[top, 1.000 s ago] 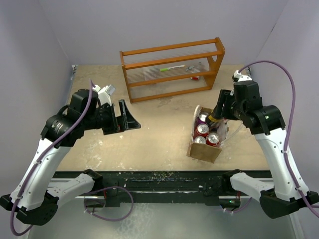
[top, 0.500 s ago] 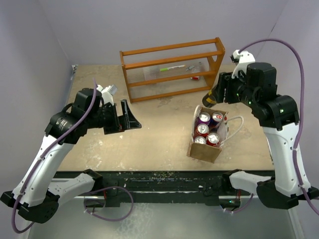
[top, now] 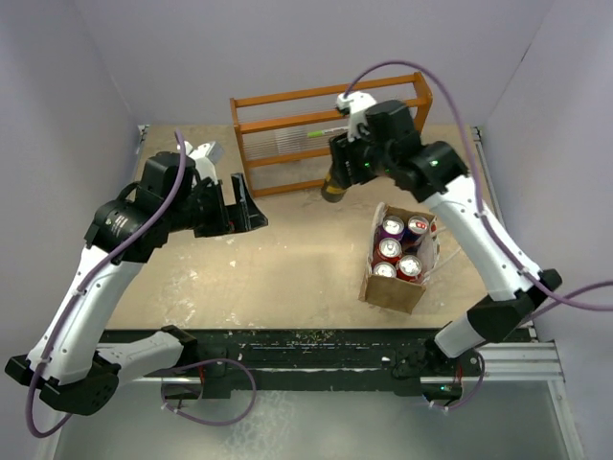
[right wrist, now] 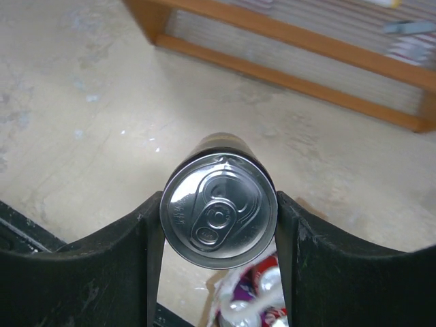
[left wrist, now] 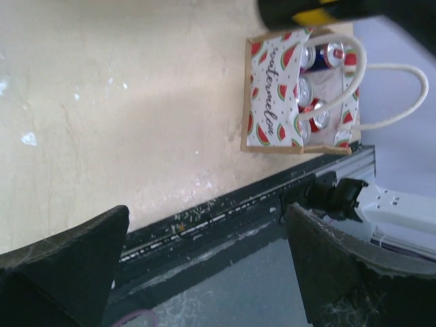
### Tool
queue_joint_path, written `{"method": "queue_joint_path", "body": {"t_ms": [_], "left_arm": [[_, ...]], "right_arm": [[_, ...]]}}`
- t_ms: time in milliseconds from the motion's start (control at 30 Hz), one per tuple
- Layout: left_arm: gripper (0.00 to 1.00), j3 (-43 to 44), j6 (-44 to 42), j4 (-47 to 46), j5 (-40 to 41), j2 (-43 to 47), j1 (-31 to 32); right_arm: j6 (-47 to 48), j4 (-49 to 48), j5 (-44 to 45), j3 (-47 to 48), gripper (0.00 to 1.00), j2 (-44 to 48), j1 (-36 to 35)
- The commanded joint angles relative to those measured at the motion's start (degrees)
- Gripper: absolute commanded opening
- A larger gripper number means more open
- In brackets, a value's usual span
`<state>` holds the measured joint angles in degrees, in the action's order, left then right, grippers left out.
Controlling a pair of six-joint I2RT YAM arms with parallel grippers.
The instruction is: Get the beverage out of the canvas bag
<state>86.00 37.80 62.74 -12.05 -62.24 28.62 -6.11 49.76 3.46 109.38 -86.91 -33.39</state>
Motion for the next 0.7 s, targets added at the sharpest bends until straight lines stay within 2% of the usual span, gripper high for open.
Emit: {"method": "queue_joint_path", "body": {"t_ms": [0,167,300,533,667], "left_arm": [[0.99,6.32,-3.97,0.67,6.74,0.19,-0.3],[0.99,8.11,-5.53,1.28,11.18,0.53,-0.32],[0.99,8.2,-5.8,0.51,13.15,0.48,-0.32],[0.99,8.46,-5.81,-1.26,14.89,-0.28,-0.3],[0.99,9.18,-5.98,-1.21,15.55,-1.12,-0.32]], "right_arm": [[-2.49,-14.86,1.88,-5.18,0.0,0.42,-4.67],[-3.01,-26.26,9.61,-18.35,0.0,1.57,-11.07],[-2.14,-32.78,11.45,-25.28,0.0,2.45,-13.85],[-3.86,-42.15,15.64,-32.39,0.0,2.42,-14.34],[-5.0,-44.02,13.62,-33.05,0.0,0.32,-14.26]]}}
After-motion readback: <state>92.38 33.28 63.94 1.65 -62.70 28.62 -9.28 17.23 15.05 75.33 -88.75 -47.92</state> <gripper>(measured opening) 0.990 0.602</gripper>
